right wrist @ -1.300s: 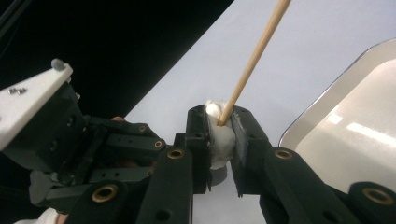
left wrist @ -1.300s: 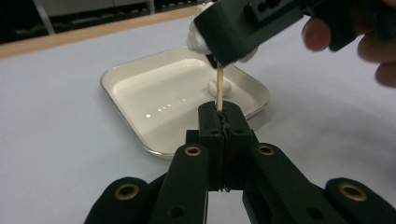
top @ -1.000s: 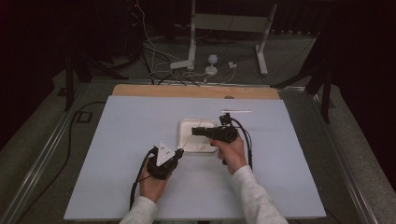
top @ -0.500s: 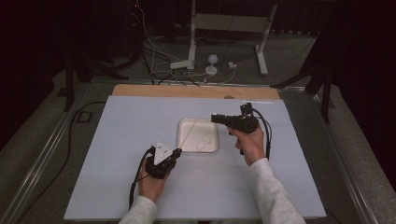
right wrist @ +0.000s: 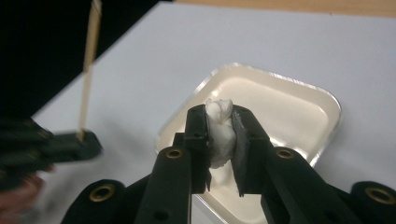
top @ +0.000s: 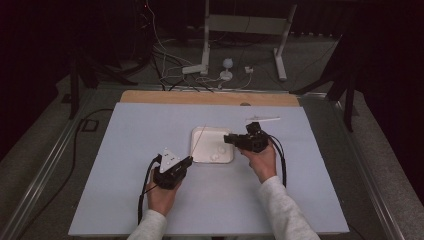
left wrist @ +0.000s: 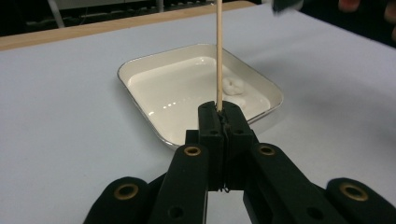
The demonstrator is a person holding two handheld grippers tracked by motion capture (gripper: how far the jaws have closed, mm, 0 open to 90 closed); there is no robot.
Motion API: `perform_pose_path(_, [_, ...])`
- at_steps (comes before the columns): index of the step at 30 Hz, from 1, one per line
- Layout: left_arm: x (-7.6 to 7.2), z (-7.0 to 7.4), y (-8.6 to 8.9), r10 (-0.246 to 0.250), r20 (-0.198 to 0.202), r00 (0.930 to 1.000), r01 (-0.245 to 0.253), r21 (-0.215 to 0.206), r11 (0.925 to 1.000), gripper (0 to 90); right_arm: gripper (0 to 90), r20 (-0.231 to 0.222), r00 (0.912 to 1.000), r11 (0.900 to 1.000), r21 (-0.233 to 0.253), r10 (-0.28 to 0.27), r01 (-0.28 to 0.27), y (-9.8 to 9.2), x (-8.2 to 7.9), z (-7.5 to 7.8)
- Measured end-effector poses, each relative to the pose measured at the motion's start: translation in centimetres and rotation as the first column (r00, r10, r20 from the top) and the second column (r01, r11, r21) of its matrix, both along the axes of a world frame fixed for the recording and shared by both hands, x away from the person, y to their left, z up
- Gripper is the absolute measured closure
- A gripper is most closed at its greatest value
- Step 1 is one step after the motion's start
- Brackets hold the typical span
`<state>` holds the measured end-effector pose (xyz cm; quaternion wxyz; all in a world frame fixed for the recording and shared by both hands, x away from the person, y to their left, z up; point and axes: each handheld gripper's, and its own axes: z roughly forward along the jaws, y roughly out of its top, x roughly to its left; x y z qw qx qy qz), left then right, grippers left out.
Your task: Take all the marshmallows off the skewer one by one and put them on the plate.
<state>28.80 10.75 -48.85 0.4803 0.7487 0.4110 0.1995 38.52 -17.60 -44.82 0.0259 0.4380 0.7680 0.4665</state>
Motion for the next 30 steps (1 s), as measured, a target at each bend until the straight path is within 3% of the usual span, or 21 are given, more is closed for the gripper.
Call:
perform_pose_path(4, [0.2, 0.3, 0.2, 0.005, -0.009, 0.9999, -0.005, -0.018, 0.9998, 90.0, 77.2, 0.002, 1.0000, 0.998, -0.063, 0.005, -0.005, 0.5, -0.4, -1.1])
perform_pose_path(11, [0.8, 0.9, 0.2, 0.004, -0.019, 0.9998, -0.004, -0.020, 0.9998, 90.0, 74.3, -0.041, 0.9992, 0.994, -0.111, 0.001, -0.005, 0.7, -0.4, -3.5])
perform_pose_path(17, [1.4, 1.3, 0.1, 0.009, -0.028, 0.9996, -0.009, -0.031, 0.9995, 90.0, 44.1, -0.056, 0.9984, 0.993, -0.114, 0.001, -0.007, 0.8, -0.3, -3.9])
perform_pose_path(22, [2.0, 1.8, 0.0, 0.008, -0.038, 0.9992, -0.010, -0.043, 0.9990, 89.9, 17.8, -0.020, 0.9998, 0.996, -0.091, 0.001, -0.003, 0.6, -0.8, -3.2])
perform_pose_path(27, [2.6, 2.2, -0.1, 0.016, -0.046, 0.9988, -0.019, -0.061, 0.9980, 89.9, 3.3, 0.025, 0.9997, 0.998, -0.057, -0.005, 0.007, 0.0, -1.6, -2.3])
perform_pose_path(30, [2.9, 2.3, 0.0, 0.021, -0.053, 0.9984, -0.025, -0.072, 0.9971, 89.9, 1.2, 0.050, 0.9987, 0.999, -0.052, 0.008, -0.006, -0.2, -2.0, -1.9])
